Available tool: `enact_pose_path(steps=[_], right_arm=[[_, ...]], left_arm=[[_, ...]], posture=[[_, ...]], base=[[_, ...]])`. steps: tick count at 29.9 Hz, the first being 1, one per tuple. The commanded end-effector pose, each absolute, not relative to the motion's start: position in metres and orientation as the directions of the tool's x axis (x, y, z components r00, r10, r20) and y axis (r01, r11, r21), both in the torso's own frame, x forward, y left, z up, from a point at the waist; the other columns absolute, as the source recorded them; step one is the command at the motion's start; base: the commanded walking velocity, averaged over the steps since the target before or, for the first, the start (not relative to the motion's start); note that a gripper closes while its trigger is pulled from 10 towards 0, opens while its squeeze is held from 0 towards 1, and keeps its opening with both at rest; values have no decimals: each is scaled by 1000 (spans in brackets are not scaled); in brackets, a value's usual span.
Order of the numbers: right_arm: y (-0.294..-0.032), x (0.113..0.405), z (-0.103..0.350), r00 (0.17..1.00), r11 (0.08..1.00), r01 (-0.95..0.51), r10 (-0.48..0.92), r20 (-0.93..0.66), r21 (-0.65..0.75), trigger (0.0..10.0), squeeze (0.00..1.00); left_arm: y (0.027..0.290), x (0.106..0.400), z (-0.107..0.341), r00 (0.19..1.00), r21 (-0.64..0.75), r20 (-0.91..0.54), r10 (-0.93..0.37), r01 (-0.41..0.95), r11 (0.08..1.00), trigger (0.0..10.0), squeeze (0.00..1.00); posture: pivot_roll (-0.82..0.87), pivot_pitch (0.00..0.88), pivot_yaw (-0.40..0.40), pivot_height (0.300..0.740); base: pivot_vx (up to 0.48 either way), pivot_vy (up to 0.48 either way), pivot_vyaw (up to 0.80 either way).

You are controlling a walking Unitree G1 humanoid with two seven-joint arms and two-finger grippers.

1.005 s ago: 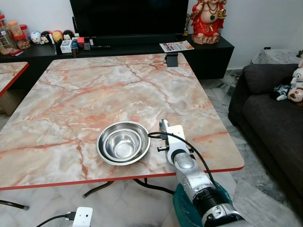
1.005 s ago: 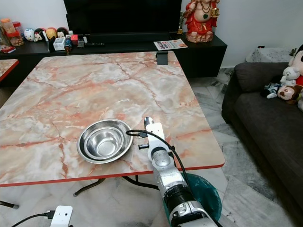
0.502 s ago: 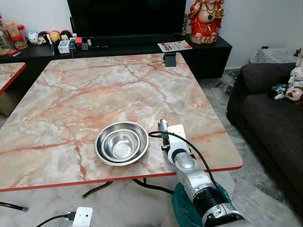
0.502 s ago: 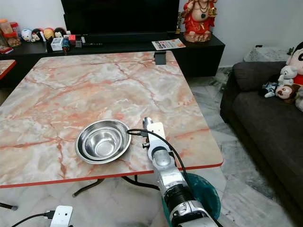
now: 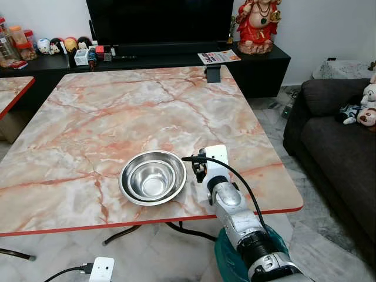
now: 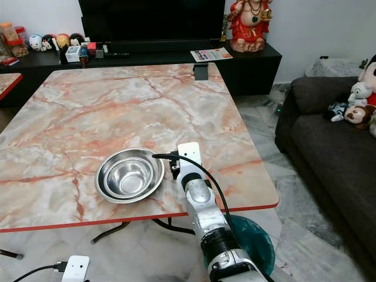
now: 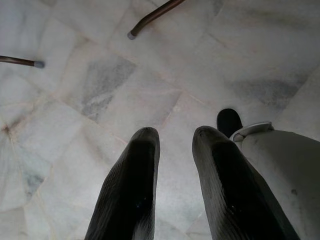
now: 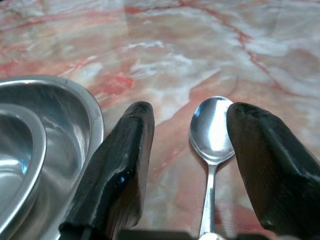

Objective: Setting the table

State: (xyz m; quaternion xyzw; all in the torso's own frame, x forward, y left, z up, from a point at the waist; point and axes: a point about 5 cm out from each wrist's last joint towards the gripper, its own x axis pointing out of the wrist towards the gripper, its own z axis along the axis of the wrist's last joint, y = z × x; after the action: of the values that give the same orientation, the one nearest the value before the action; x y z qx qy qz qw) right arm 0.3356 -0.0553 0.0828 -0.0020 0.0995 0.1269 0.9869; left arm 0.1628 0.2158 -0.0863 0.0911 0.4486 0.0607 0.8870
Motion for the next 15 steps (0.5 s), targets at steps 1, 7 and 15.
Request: enact_pose_path(steps=[1, 7, 15], right_arm=[[-50, 335, 88, 955, 967, -251, 255, -155, 44, 10000, 0], [-55, 336, 113, 962, 962, -269, 271, 40, -44, 10000, 0], [-42, 327, 149, 885, 932, -352, 360, 296, -82, 10000, 0]], left_arm=[[216, 161, -88, 573, 218, -798, 187, -13, 976, 10000, 0], [215, 161, -88, 574, 213, -799, 181, -11, 977, 10000, 0], [213, 166, -85, 604, 206, -777, 176, -19, 978, 10000, 0]], posture=[[-11, 0, 19, 727], [-13, 0, 22, 727], [-21, 0, 25, 727]], base=[[0, 0, 0], [0, 0, 0], [0, 0, 0]])
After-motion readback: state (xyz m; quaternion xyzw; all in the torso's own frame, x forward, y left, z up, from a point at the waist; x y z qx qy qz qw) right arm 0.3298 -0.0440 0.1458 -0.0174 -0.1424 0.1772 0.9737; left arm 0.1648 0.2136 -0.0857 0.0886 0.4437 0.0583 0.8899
